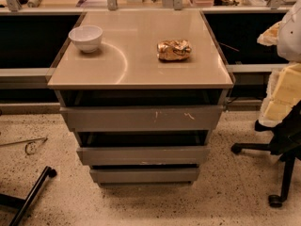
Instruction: Open top drawer
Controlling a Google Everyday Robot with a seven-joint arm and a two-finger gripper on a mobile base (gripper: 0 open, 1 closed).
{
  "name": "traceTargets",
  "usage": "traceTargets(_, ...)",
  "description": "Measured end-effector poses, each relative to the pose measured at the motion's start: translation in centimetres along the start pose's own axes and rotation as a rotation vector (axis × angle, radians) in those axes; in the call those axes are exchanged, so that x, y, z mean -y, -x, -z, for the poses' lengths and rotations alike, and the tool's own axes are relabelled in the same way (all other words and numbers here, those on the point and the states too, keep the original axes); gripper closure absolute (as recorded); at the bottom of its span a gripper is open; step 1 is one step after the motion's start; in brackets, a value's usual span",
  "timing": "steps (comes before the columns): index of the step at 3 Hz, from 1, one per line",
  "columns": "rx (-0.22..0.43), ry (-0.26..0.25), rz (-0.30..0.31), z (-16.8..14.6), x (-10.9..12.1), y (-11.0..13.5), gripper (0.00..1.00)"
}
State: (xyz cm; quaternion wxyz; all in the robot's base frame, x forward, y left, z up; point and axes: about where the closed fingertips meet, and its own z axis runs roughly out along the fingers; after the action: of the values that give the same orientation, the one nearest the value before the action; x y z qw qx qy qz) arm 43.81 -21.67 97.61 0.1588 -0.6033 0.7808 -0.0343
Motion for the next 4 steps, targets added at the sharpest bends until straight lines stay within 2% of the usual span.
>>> traceTargets(1,0.0,0.0,0.0,0.0,0.0,0.0,0.0)
traceTargets(2,0.033,0.06,0.016,-3.0,-0.4,0.5,0.0)
traceTargets(3,0.118,0.179,0.072,-9.8,-1.8,2.1,0.0)
traceTargets(4,0.219,0.299,0.106,-16.5,-3.1,2.4,0.0)
